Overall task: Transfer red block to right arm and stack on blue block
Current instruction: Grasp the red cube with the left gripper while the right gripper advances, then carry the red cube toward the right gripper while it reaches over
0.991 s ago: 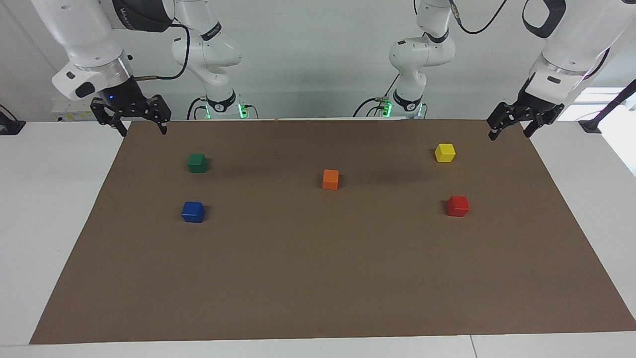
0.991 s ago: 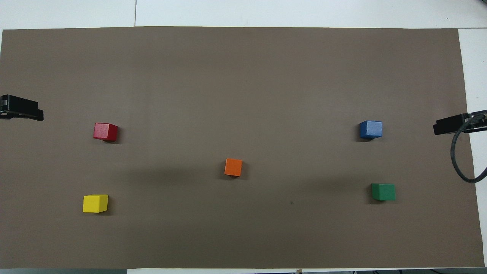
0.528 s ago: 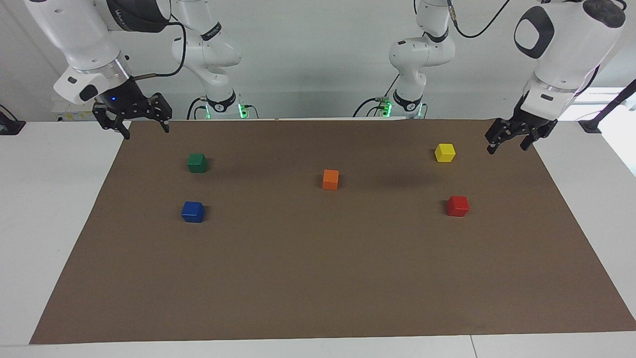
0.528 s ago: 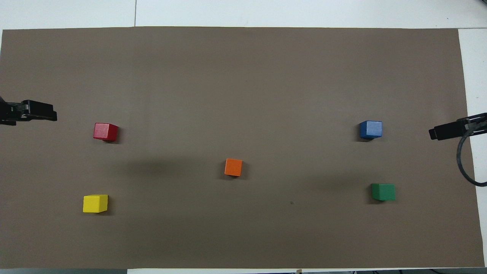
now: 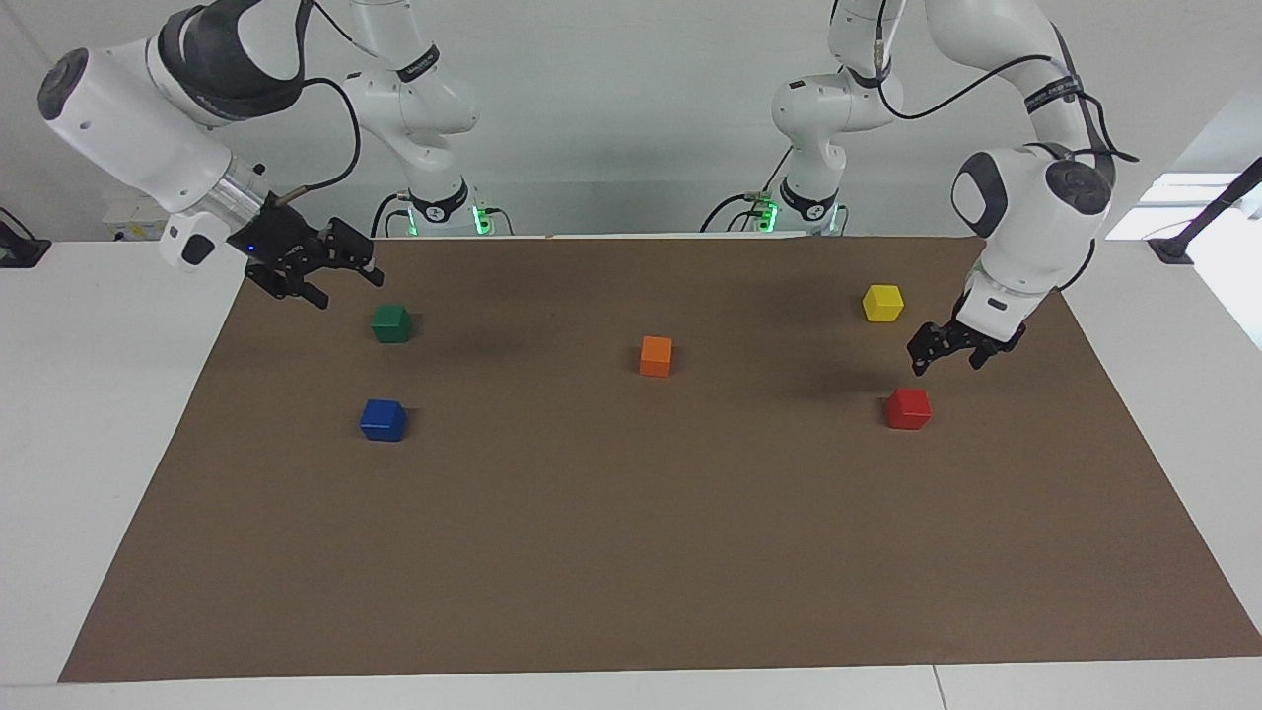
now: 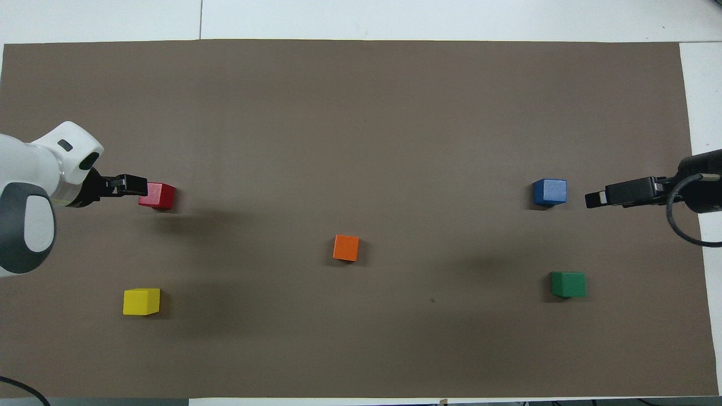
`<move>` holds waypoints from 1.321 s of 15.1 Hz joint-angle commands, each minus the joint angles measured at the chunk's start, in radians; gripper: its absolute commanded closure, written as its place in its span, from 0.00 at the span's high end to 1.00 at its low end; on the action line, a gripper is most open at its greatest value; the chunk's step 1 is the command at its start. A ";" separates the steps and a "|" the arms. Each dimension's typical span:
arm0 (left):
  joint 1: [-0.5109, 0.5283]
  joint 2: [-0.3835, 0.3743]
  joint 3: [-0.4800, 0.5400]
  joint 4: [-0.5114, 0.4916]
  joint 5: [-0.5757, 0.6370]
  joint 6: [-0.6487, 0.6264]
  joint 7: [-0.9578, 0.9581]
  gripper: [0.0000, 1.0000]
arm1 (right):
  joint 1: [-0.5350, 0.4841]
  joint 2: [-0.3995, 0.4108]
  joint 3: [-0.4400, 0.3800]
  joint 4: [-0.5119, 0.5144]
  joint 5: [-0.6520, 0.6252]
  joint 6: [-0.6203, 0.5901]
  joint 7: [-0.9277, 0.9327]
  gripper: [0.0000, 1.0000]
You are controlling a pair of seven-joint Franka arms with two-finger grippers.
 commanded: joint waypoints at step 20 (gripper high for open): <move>-0.039 0.123 -0.003 0.348 -0.159 -0.428 -0.180 0.00 | 0.222 0.369 0.037 -0.149 1.279 -0.147 -0.449 1.00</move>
